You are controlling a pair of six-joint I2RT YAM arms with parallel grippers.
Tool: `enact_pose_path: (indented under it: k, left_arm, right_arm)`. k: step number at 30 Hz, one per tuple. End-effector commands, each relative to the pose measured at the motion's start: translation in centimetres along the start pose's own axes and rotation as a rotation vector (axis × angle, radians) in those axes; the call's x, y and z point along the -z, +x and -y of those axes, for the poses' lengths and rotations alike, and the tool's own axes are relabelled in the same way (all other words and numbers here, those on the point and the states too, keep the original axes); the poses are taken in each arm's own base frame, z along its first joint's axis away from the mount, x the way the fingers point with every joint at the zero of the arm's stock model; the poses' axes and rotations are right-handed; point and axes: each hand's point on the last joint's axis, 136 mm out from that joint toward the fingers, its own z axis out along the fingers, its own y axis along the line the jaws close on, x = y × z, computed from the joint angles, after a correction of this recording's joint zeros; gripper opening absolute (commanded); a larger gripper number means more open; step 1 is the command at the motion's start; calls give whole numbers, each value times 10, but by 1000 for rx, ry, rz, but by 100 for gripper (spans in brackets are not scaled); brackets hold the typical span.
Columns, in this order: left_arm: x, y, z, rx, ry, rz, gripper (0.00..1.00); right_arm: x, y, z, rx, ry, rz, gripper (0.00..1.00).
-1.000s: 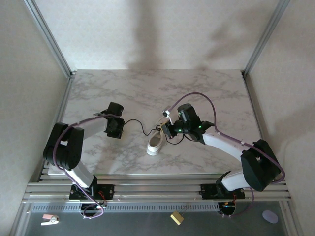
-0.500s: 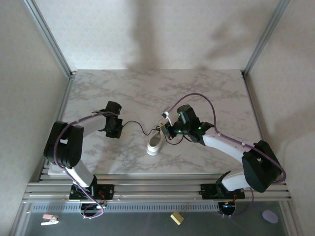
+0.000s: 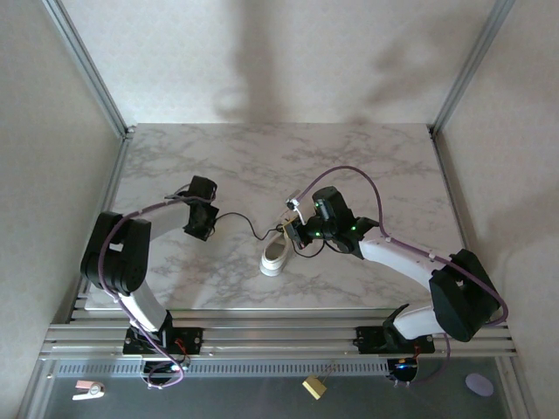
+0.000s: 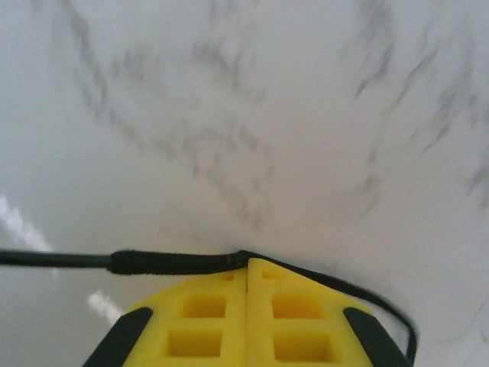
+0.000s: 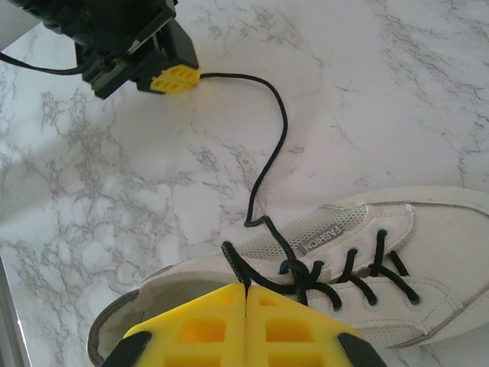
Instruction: Tie the shoes
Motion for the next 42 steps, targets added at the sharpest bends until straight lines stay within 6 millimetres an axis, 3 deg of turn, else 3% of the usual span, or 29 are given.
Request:
enact_pose_path:
  k: [1,9,12,16,21,26,33,42]
  left_arm:
    - [8,-65,2,-87,7,305,0]
    - [40,-70,29,-264,151,349,0]
    - [53,-62,54,-380,284,333,0]
    - [85,-45,92,-530,519,316,0]
    - [127,-1,141,-776,844,248,0]
    - [165,44,164,-977,1069,231,0]
    - [185,121,177,-1258,1244,103,0]
    - [197,181,173,-1536,1352,-42,0]
  right_arm:
    - [5,-3,-5,10,3,14,0]
    - [9,-4,-6,22,12,19,0]
    - [11,-4,-5,25,20,20,0]
    - [17,-8,-6,20,31,40,0]
    - [20,-17,-6,-13,41,96,0]
    - [26,-23,-3,-59,55,179,0]
    - [36,-23,-1,-69,72,258,0]
    - [41,-12,-4,-52,53,350,0]
